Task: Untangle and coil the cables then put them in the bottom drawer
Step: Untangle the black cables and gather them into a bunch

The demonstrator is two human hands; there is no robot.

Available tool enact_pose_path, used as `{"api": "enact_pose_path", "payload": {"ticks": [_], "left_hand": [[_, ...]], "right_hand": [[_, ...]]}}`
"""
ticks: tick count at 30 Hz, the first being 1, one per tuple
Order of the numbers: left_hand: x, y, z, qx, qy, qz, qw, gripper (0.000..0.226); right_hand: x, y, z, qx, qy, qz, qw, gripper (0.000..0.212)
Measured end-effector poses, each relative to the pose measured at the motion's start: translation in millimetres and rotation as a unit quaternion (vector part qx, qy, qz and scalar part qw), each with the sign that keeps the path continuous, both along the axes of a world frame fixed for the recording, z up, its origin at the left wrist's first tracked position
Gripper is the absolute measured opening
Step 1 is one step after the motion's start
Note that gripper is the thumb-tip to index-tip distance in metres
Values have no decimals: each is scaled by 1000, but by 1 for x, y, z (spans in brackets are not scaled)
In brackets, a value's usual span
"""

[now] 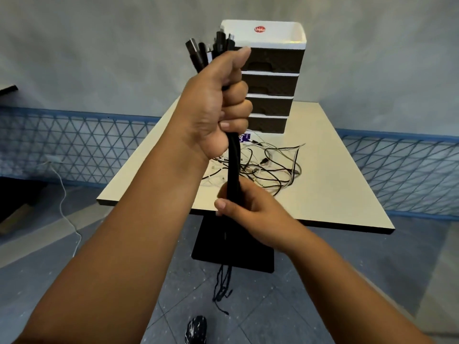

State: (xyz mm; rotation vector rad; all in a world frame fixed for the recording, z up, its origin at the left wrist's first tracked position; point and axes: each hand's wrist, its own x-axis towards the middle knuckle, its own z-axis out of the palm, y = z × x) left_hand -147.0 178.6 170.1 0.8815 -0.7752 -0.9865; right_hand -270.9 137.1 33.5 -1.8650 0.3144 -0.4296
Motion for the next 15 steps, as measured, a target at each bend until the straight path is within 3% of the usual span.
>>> {"api": "enact_pose_path", "payload": {"ticks": [4,7,10,15], "left_hand": [[4,-10,5,6,-12,8,1000,46],[10,-15,1,5,24,14,1000,50],[16,-15,0,-11,48,22,999,52],[31,-17,5,-22,60,43,997,51]], "right_hand": [[2,-3,-37,69,-47,-17,996,28],[-5,-12,-58,81,-20,0,996,25],[-15,-20,-78,137,8,3,991,34],[-32,-29,-109,78,172,7,982,43]]}}
